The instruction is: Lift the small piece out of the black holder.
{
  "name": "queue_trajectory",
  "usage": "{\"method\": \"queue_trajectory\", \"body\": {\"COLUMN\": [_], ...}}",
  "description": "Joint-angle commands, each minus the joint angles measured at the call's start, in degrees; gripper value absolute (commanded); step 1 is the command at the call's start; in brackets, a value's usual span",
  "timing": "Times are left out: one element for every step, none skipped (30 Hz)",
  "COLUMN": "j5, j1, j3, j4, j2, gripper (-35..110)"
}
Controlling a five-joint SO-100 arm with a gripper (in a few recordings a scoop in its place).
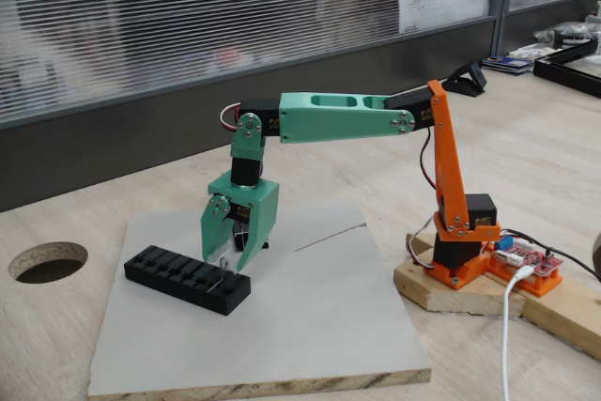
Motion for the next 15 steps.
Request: {"method": "queue_trajectory", "body": {"j5": [1.1, 1.1, 1.1, 1.1, 1.1, 1.1, 1.1, 1.1, 1.2, 1.2, 1.2, 1.2, 1.2, 1.2, 1.2], "j1": [0.0, 0.0, 0.0, 0.0, 0.0, 0.0, 0.0, 0.0, -0.1, -0.1, -0.1, -0.1, -0.1, -0.2, -0.4], "j3": [-0.4, -0.4, -0.4, -0.4, -0.4, -0.4, -0.4, -0.4, -0.4, -0.4, -0.5, -0.5, -0.5, -0.5, -0.5], "j4": [-0.6, -0.6, -0.7, -0.7, -0.7, -0.7, -0.7, -0.7, -0.7, -0.7, -0.7, -0.8, -0.8, -0.8, -0.8], "j2": [0.4, 0.3, 0.2, 0.1, 0.1, 0.0, 0.0, 0.0, 0.0, 0.0, 0.0, 0.0, 0.0, 0.0, 0.0], "gripper": [33, 33, 33, 33, 33, 33, 33, 33, 33, 33, 33, 33, 33, 33, 33]}}
